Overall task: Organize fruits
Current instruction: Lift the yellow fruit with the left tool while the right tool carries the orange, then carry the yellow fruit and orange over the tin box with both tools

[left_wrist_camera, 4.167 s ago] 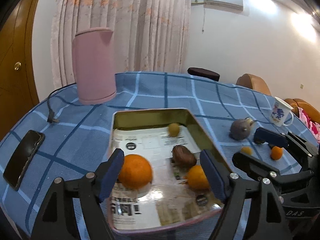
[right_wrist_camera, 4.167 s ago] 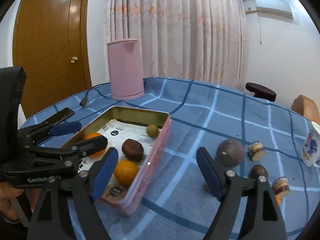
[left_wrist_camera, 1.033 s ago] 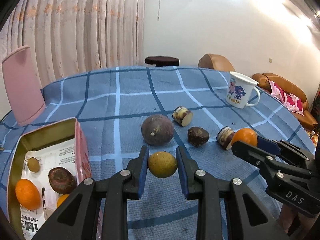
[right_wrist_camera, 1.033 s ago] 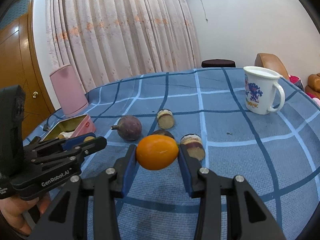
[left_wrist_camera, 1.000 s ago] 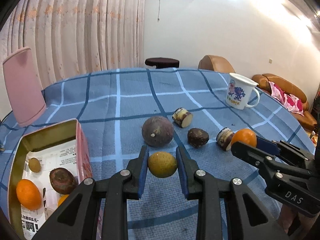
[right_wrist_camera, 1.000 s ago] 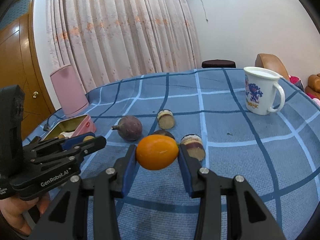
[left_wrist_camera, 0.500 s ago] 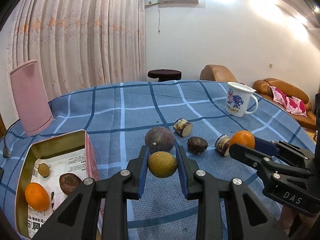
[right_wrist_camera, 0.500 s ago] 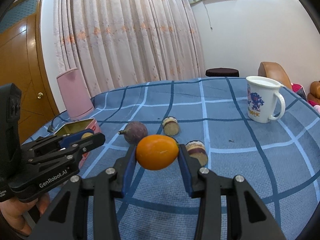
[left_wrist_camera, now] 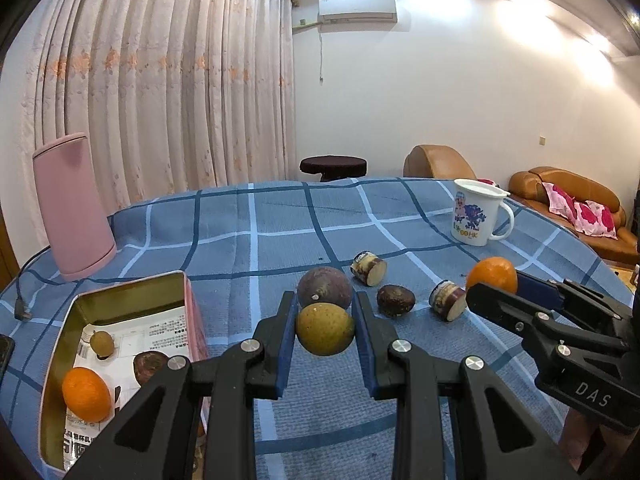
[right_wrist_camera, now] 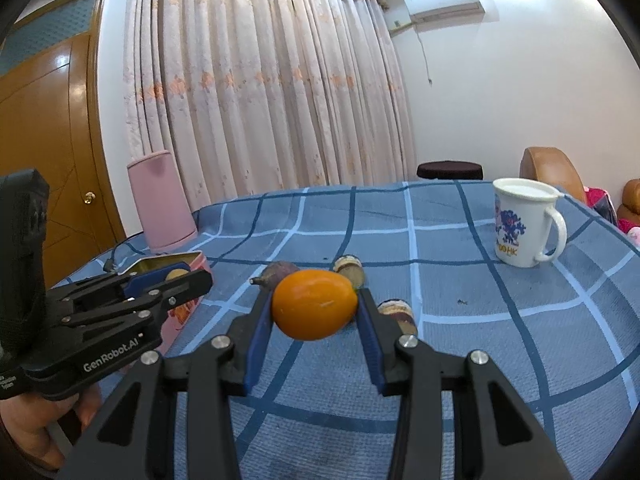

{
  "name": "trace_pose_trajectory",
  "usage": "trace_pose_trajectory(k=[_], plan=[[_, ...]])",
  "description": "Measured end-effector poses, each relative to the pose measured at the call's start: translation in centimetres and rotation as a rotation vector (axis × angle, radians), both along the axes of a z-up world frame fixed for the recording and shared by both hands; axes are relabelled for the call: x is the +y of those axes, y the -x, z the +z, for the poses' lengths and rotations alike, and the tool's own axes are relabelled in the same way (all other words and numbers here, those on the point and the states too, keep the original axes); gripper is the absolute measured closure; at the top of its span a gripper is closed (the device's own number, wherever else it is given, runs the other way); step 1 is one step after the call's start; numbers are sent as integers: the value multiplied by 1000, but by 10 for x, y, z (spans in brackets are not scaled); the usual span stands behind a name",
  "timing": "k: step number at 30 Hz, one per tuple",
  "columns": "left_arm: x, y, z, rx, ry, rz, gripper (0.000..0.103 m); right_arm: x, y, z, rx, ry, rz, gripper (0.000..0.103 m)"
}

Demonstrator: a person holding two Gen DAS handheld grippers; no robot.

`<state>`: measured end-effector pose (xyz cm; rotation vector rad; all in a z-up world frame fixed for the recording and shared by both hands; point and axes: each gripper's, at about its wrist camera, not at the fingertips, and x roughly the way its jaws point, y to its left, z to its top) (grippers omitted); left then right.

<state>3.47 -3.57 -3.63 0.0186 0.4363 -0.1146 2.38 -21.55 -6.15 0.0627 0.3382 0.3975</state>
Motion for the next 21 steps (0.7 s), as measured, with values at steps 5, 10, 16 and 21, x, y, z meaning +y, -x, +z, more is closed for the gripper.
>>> trace_pose_trajectory(k=[5, 10, 16, 21], plan=[[4, 1, 1, -2, 4, 3, 74, 4, -1, 0, 2, 22, -10, 59], [15, 5, 6, -11, 18, 18, 74, 13, -6, 0, 27, 39, 0, 59], [30, 8, 11, -16, 17, 46, 74, 34, -8, 11, 14, 49, 49, 59], [45, 10, 12, -10, 25, 76, 74, 55, -14, 18, -4, 74, 80, 59]])
